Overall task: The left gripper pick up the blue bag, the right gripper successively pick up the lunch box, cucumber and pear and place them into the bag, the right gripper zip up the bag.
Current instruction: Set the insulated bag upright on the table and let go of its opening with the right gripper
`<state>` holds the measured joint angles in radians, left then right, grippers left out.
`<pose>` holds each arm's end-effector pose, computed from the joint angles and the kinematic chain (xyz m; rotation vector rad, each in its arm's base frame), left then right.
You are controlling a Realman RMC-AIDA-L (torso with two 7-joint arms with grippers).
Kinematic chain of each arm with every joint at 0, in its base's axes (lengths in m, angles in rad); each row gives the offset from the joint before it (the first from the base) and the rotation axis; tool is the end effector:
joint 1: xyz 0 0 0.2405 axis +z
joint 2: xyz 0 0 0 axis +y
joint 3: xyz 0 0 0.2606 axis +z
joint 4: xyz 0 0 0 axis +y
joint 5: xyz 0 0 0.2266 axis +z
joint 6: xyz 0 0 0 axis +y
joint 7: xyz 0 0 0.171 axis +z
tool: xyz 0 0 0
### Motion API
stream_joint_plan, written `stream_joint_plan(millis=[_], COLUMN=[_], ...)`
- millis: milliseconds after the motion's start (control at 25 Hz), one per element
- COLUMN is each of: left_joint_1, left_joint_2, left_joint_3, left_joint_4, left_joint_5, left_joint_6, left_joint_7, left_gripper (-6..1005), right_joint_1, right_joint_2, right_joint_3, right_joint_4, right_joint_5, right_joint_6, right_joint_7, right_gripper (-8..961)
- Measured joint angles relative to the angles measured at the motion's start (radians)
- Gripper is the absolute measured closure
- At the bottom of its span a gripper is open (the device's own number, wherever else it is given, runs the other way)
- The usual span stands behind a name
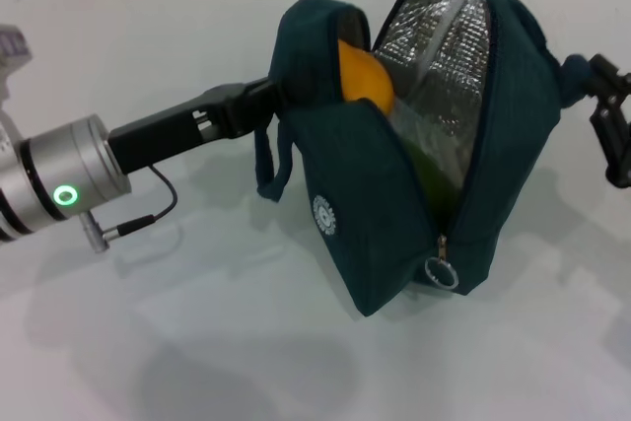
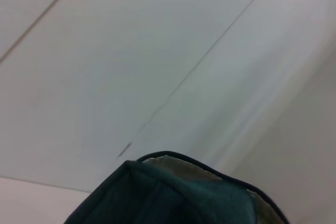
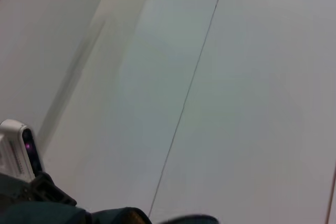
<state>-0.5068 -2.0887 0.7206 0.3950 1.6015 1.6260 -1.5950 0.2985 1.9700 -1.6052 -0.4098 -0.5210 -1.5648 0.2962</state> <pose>-0.2412 0.3400 -0.0352 -2.4287 -1.1747 -1.3689 0.2610 0.3143 -0.0045 -2.0704 -0.1920 1.0247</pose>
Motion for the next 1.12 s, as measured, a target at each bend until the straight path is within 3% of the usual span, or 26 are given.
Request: stream_joint_plan(millis=[480, 1120], left_joint_1=[0.019, 0.022], left_joint_2=[0.000, 0.003], left_joint_3=[0.002, -0.005], left_joint_4=[-0.062, -0.055], left_joint_5=[0.014, 0.008], left_joint_6=[-0.024, -0.025], left_joint_7=[0.058, 0.057], left_gripper=[883, 882], right_joint_1=[-0.005, -0.012], right_joint_2=[0.028, 0.030], right_joint_3=[-0.004, -0.021], right_joint_4=[0.038, 0.071], right_joint_5=[-0.033, -0.046], right_joint_6=[0.014, -0.046], right_joint_7=[0.004, 0.016], right_gripper=[931, 825])
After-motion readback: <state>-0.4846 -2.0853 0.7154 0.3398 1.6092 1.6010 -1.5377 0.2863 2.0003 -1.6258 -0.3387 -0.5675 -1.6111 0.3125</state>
